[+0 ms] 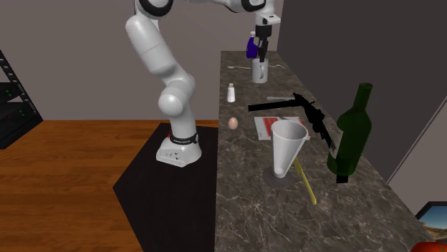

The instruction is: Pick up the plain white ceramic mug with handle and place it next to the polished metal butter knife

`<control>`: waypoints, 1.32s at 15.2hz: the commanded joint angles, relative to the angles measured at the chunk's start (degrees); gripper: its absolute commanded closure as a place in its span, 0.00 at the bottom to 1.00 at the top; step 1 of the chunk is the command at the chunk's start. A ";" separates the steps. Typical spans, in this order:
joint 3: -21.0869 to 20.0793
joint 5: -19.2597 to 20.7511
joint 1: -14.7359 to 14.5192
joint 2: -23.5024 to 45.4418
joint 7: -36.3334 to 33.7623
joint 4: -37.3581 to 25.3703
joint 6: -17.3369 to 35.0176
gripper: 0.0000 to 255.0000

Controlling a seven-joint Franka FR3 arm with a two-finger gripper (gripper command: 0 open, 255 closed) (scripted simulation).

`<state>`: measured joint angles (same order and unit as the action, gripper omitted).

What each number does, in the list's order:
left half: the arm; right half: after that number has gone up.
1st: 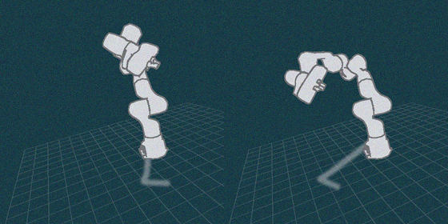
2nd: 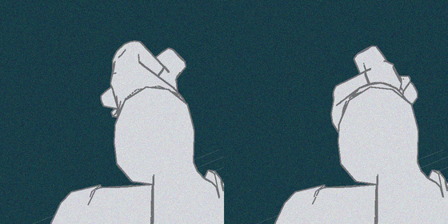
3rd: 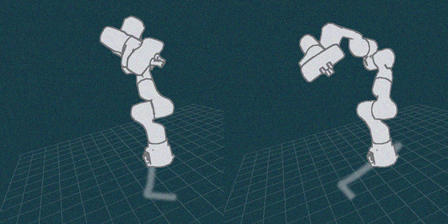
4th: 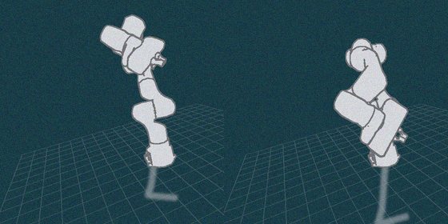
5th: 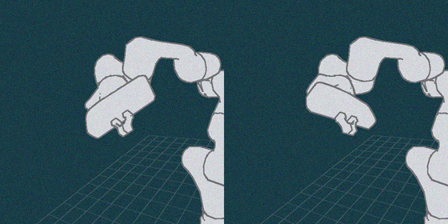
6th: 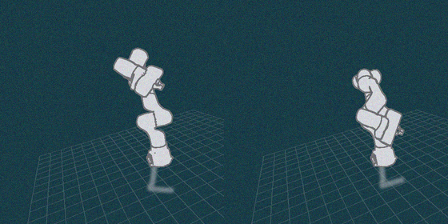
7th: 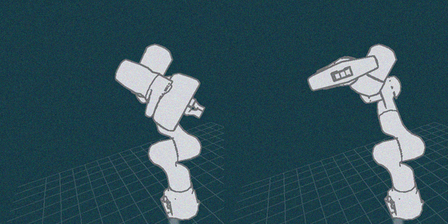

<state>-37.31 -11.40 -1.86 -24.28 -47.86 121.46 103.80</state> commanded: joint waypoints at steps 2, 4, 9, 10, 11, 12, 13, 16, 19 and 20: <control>-4.69 2.33 0.98 5.77 -5.22 -5.40 0.20 1.00; -8.19 4.90 1.62 10.35 -9.25 -9.35 0.22 1.00; -17.36 17.38 0.68 26.71 -22.69 -21.86 -1.72 1.00; -16.85 17.34 0.23 26.66 -22.70 -21.08 -0.95 1.00; -16.63 17.35 0.04 26.65 -22.74 -20.31 -0.18 1.00; -16.55 17.38 -0.01 26.67 -22.80 -19.56 0.59 1.00; -16.53 17.44 -0.02 26.72 -22.88 -18.82 1.34 1.00; -16.51 17.73 -0.05 26.98 -23.20 -16.71 3.59 1.00; -16.51 18.20 -0.12 27.43 -23.63 -14.73 5.81 1.00; -16.50 18.39 -0.15 27.62 -23.80 -14.10 6.54 1.00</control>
<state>-53.85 6.80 -2.01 3.15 -71.55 106.58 109.42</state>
